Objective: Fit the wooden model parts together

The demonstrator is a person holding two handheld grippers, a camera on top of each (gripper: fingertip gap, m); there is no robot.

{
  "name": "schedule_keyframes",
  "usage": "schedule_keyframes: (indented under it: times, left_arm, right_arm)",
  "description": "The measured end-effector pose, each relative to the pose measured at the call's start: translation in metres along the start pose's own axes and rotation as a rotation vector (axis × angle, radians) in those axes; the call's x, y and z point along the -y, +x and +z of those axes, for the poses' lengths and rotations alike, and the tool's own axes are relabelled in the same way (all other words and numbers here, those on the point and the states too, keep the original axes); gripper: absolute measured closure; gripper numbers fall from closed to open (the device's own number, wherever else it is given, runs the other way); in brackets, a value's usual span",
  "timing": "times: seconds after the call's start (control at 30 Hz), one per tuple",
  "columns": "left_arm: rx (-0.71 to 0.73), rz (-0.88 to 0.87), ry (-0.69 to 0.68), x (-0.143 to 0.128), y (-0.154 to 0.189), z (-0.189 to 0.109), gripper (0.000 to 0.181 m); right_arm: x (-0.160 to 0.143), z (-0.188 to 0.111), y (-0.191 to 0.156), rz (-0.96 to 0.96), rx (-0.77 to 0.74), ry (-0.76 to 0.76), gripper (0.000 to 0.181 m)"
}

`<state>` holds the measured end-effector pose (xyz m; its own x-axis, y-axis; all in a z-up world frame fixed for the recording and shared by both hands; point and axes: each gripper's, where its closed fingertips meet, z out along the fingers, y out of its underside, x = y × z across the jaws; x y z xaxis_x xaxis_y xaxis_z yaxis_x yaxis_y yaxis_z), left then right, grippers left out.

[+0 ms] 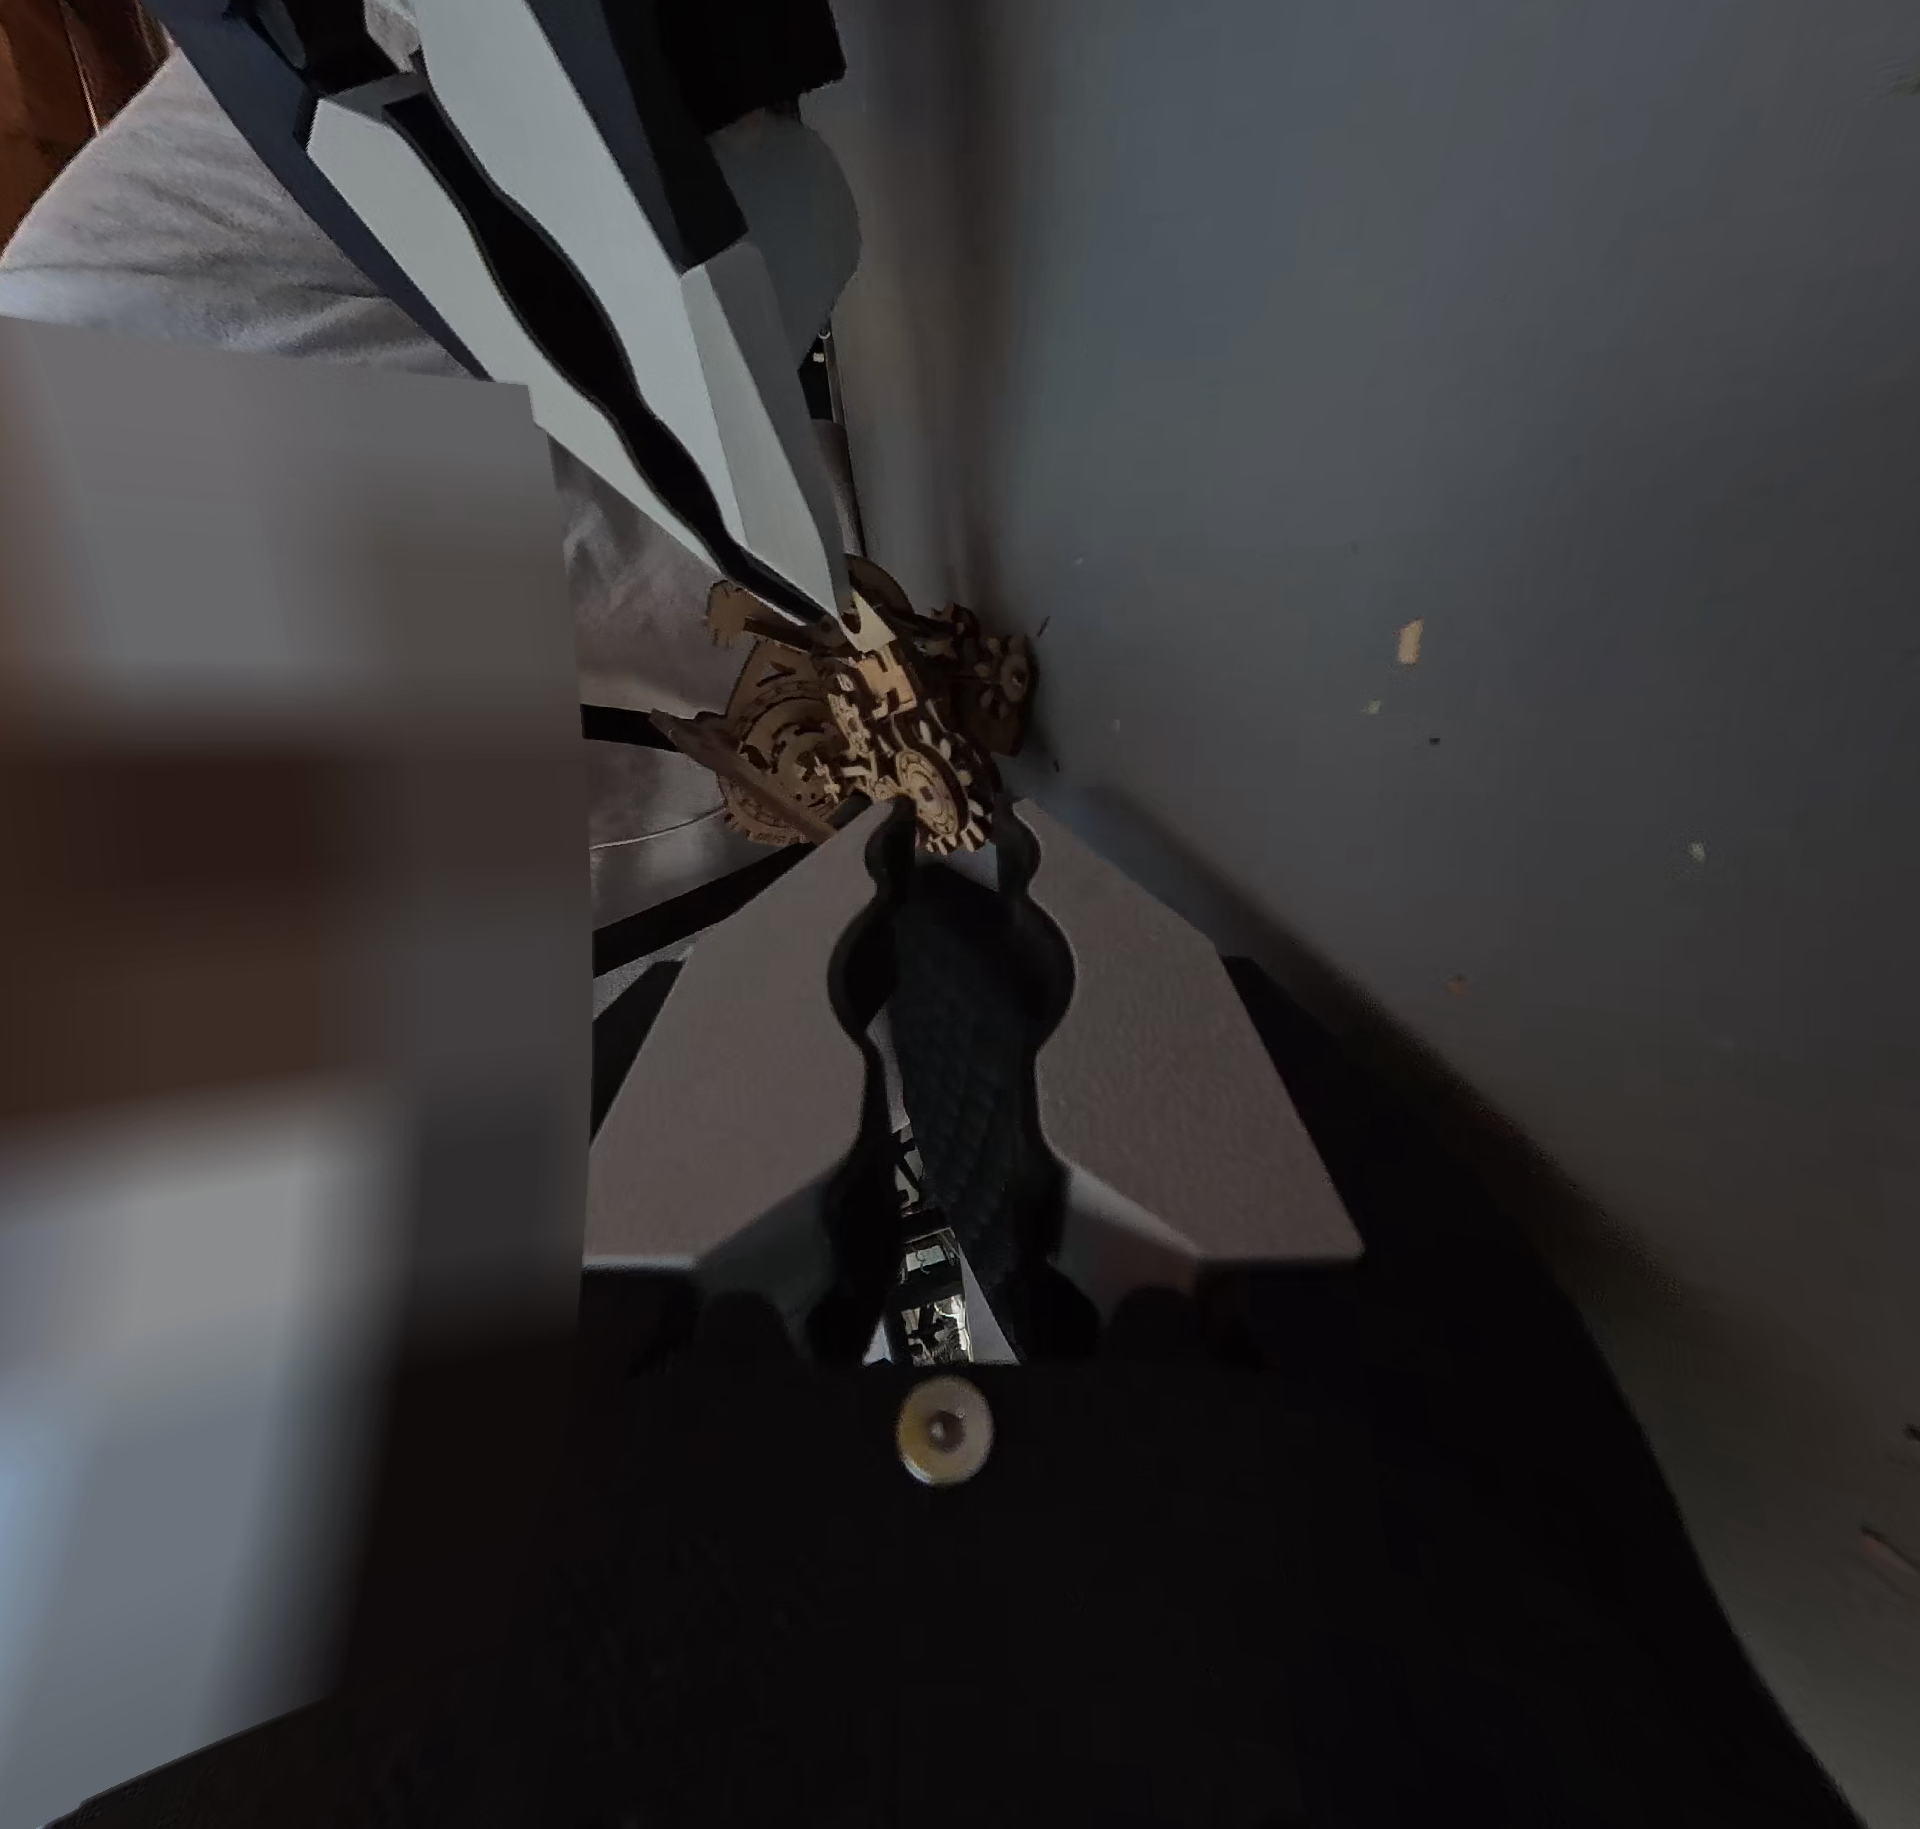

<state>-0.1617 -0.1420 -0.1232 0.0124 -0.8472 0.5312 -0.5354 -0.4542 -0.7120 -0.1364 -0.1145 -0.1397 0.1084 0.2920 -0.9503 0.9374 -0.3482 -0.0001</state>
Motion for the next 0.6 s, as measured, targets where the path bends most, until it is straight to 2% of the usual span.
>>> schedule_keyframes:
  times: [0.13, 0.17, 0.2, 0.3, 0.43, 0.53, 0.6]
  left_arm:
    - [-0.002, -0.005, -0.004, -0.001, -0.001, 0.0, 0.18]
    - [-0.002, -0.004, -0.005, -0.001, -0.001, 0.0, 0.18]
    - [-0.001, -0.004, -0.008, -0.001, -0.001, 0.0, 0.18]
    - [-0.002, -0.011, -0.013, -0.001, -0.001, -0.001, 0.18]
    - [-0.007, -0.017, -0.012, -0.001, -0.002, -0.001, 0.18]
    - [-0.011, -0.021, -0.012, -0.001, -0.002, -0.001, 0.18]
    - [-0.012, -0.022, -0.013, -0.001, -0.002, -0.001, 0.18]
  right_arm:
    - [0.005, -0.01, -0.003, -0.084, -0.029, 0.054, 0.157]
    - [0.007, -0.014, -0.003, -0.107, -0.052, 0.075, 0.161]
    - [0.009, -0.018, 0.0, -0.133, -0.096, 0.095, 0.157]
    - [0.011, -0.031, -0.005, -0.263, -0.206, 0.172, 0.161]
    - [0.001, -0.04, -0.033, -0.616, -0.352, 0.356, 0.157]
    - [-0.019, -0.03, -0.041, -0.888, -0.47, 0.496, 0.144]
    - [-0.029, -0.016, -0.033, -0.954, -0.525, 0.538, 0.14]
